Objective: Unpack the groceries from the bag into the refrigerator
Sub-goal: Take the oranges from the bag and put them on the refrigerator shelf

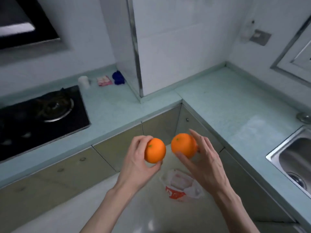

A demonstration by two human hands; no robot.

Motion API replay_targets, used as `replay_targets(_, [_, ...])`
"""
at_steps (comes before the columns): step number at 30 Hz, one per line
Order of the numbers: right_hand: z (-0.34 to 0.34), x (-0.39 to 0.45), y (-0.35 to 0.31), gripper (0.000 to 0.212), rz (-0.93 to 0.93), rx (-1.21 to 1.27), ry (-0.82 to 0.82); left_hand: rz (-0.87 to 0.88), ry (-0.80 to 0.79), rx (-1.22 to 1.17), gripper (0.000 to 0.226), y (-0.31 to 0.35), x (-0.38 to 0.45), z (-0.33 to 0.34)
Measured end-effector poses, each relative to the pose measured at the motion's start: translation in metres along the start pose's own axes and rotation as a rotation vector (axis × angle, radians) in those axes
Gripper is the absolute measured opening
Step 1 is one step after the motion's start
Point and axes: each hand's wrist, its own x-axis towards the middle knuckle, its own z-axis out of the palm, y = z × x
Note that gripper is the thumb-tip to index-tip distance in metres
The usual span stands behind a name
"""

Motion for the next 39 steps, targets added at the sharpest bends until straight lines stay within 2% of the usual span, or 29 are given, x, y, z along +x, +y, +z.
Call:
replay_targets(11, [-0.017,0.002,-0.08,0.066,-0.291,0.282,-0.193,-0.192,0.404,-0.131,0.077,0.044,-0.075,-0.102])
replay_targets(15, [-0.004,-0.007,-0.104,0.065,-0.347,0.365,-0.313,-0.269,0.547,-0.166,0.069,0.056,-0.111,-0.121])
replay_targets(20, [0.02,-0.022,-0.139,0.077,-0.442,0.454,-0.468,-0.345,0.725,-0.154,0.067,0.065,-0.157,-0.141])
replay_targets(24, [0.039,-0.038,-0.169,0.071,-0.51,0.516,-0.601,-0.402,0.88,-0.129,0.066,0.071,-0.201,-0.156])
replay_targets(32, [0.077,-0.112,-0.251,0.065,-0.671,0.62,-0.836,-0.534,1.14,-0.049,0.066,0.089,-0.312,-0.189])
replay_targets(39, [0.113,-0.223,-0.338,0.059,-0.85,0.688,-1.038,-0.64,1.365,0.086,0.067,0.11,-0.441,-0.234])
